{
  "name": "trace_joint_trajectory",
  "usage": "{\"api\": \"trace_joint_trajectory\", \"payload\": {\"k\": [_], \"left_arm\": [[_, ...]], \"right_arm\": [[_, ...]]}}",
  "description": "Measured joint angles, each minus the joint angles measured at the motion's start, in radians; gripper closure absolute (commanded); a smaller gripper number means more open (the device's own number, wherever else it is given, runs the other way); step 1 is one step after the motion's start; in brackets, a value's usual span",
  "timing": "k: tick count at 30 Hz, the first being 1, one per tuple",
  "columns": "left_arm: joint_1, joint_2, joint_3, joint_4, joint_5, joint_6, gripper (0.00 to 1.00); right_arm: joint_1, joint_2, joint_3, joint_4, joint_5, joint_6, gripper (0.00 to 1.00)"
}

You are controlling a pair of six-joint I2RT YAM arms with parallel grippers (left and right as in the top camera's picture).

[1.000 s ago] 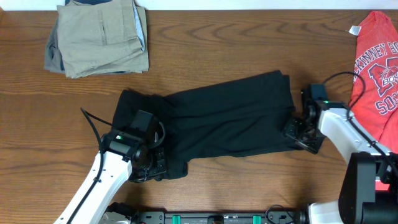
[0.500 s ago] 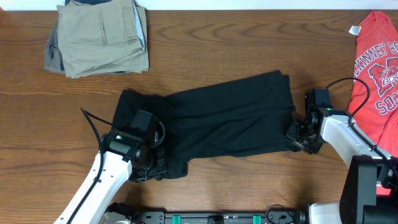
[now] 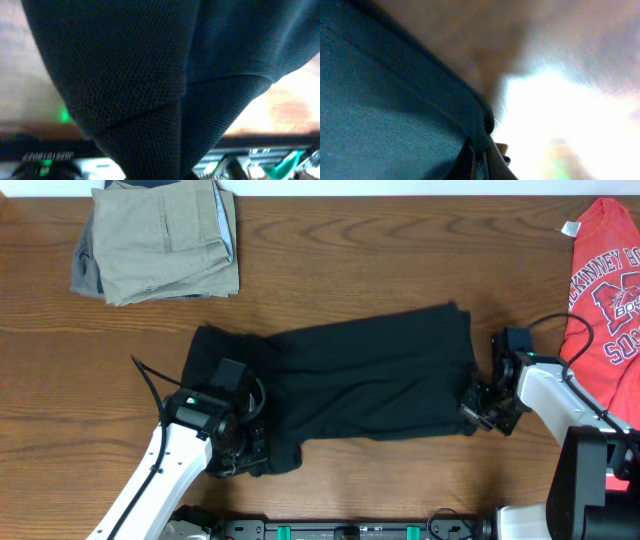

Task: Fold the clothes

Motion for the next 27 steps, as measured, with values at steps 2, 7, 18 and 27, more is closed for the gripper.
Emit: {"api": "trace_joint_trajectory", "payload": {"k": [2,7,18,27], "left_arm": [[0.000,-0.003,0.000,-0.036,0.005,0.003,0.94],[0.000,-0.031,0.008,-0.126,0.008,0.014,0.94],[0.000,-0.073,0.143,-0.053,-0.059,0.082,0.94],[0.000,-0.070,0.157,0.071,-0.244,0.084,0.93]], "right_arm": [[0.000,0.000,0.008,-0.039,-0.002,0.000,0.99],[-0.001,-0.047,0.059,-0.109,-0.002,0.000,0.99],[-0.001,-0.240,0.117,-0.073,0.002,0.000,0.99],[-0.001,-0.240,0.117,0.070,0.002,0.010,0.99]]}}
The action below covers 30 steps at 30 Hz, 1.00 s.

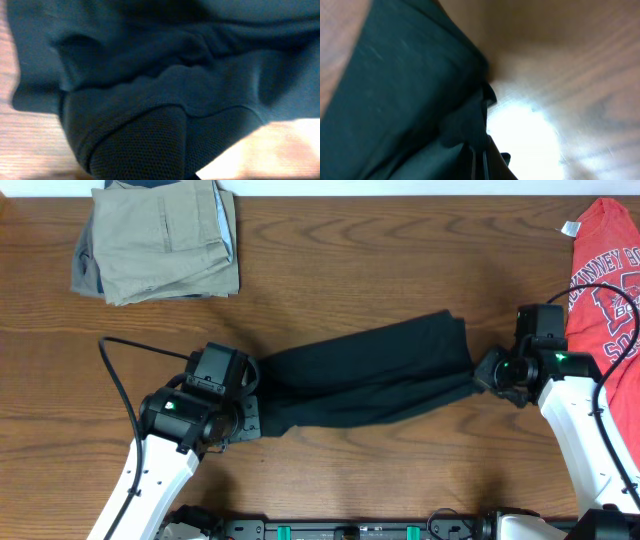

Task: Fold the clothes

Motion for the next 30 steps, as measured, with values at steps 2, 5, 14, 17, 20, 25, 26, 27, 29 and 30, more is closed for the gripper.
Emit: {"api": "trace_joint_trajectory", "payload": {"k": [2,5,14,17,20,25,26,27,29,30], "left_arm": [[0.000,0.006,0.000,0.007,-0.046,-0.004,0.93],[0.000,0.019,0.000,0.021,-0.103,-0.013,0.93],[0.000,0.083,0.000,0.128,-0.182,-0.029,0.93],[0.000,0.108,0.000,0.183,-0.214,-0.031,0.93],[0.000,0.136,0.000,0.234,-0.243,-0.034,0.92],[0.000,0.192,0.000,0.274,-0.274,-0.035,0.93],[0.000,0.202,0.000,0.281,-0.283,-0.035,0.93],[0.000,0.215,0.000,0.286,-0.298,-0.035,0.93],[0.003,0.242,0.000,0.291,-0.328,-0.040,0.93],[0.006,0.253,0.000,0.291,-0.337,-0.043,0.92]], "right_arm": [[0.000,0.000,0.000,0.045,0.000,0.006,0.99],[0.000,0.000,0.000,0.104,0.000,0.013,0.99],[0.000,0.006,0.000,0.182,-0.001,0.016,0.98],[0.000,0.023,0.000,0.215,0.000,0.017,0.98],[0.000,0.048,0.000,0.252,0.000,0.017,0.98],[0.005,0.108,0.000,0.335,-0.001,0.017,0.98],[0.008,0.121,0.000,0.355,0.000,0.018,0.99],[0.008,0.135,0.000,0.377,-0.001,0.018,0.99],[0.013,0.163,0.000,0.419,-0.001,0.018,0.99],[0.014,0.177,0.000,0.441,-0.002,0.018,0.99]]}}
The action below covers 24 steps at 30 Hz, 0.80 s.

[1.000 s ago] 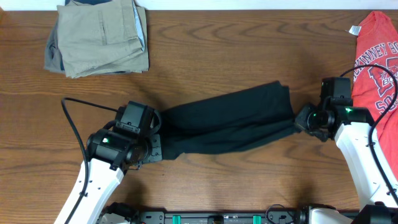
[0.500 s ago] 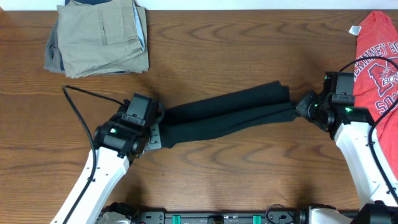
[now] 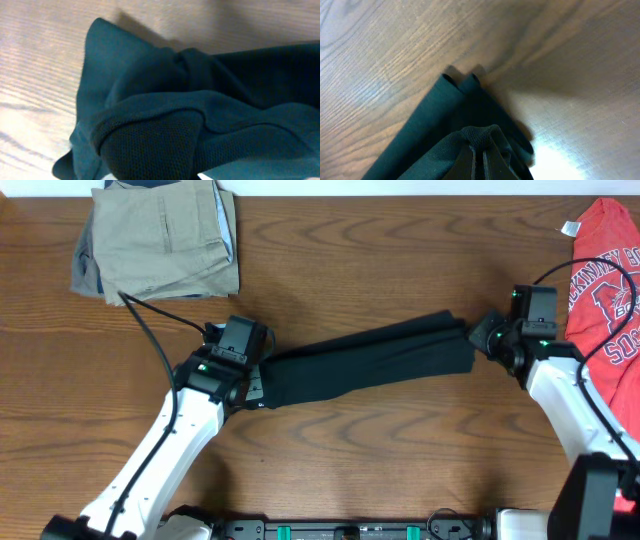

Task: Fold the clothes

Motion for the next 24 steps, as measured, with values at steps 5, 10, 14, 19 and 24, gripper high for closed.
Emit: {"api": "trace_joint_trajectory", "payload": {"k": [5,10,14,19,24], "left_arm": [[0.050,0.046,0.000,-0.015,-0.025,-0.034,0.92],[0.120,0.082,0.000,-0.019,-0.025,-0.077,0.92],[0.151,0.106,0.000,-0.011,-0.026,-0.099,0.87],[0.158,0.123,0.000,0.016,-0.034,-0.117,0.78],[0.159,0.130,0.000,0.055,-0.045,-0.123,0.75]], "right_arm": [[0.016,0.051,0.000,0.075,-0.006,0.000,0.99],[0.017,0.088,0.000,0.124,-0.014,0.000,0.99],[0.040,0.103,0.000,0.164,-0.017,0.000,0.99],[0.067,0.137,0.000,0.208,-0.013,0.000,0.99],[0.090,0.165,0.000,0.248,0.002,0.003,0.99]]}}
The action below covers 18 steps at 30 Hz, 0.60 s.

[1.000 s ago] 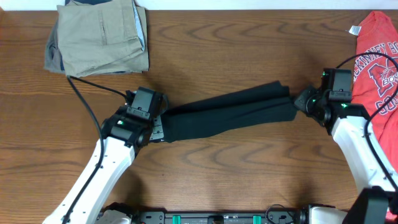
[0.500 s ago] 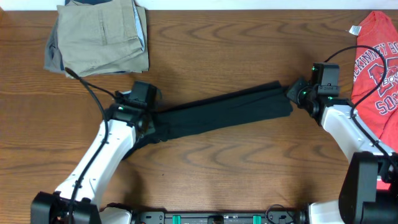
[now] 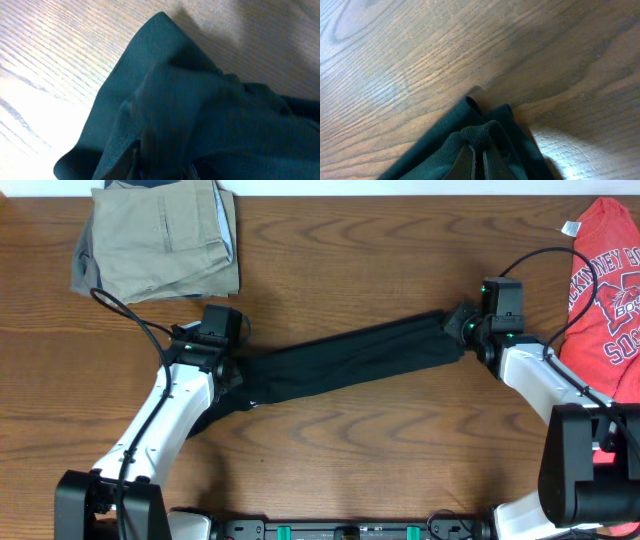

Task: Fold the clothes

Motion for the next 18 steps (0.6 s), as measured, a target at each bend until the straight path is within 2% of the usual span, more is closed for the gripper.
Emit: {"api": "trace_joint_trajectory", "payload": {"k": [1,2,3,5,6,7,12,18], "left_arm": [[0.001,0.002,0.000,0.002,0.000,0.000,0.75],[0.002,0.003,0.000,0.005,-0.001,0.000,0.75],[0.002,0.004,0.000,0.006,-0.001,0.000,0.75],[0.002,0.004,0.000,0.005,-0.002,0.001,0.71],[0.002,0.004,0.000,0.004,-0.003,0.003,0.69],[0.002,0.004,0.000,-0.002,-0.003,0.006,0.69],[0.003,-0.023,0.002,-0.079,-0.004,0.008,0.63],[0.003,-0.166,0.029,-0.112,0.071,0.029,0.46]], "right_arm": [[0.002,0.002,0.000,0.002,0.002,0.000,0.97],[0.004,0.004,0.000,0.002,0.007,0.001,0.86],[0.005,0.005,0.000,0.001,0.010,0.007,0.68],[0.006,0.005,0.000,0.002,0.015,0.005,0.25],[0.006,0.005,0.000,0.003,0.018,0.003,0.13],[0.006,0.005,0.000,0.005,0.021,-0.003,0.06],[0.006,0.005,0.000,-0.023,0.022,-0.035,0.02],[0.006,-0.027,0.000,-0.030,-0.010,-0.042,0.03]]}}
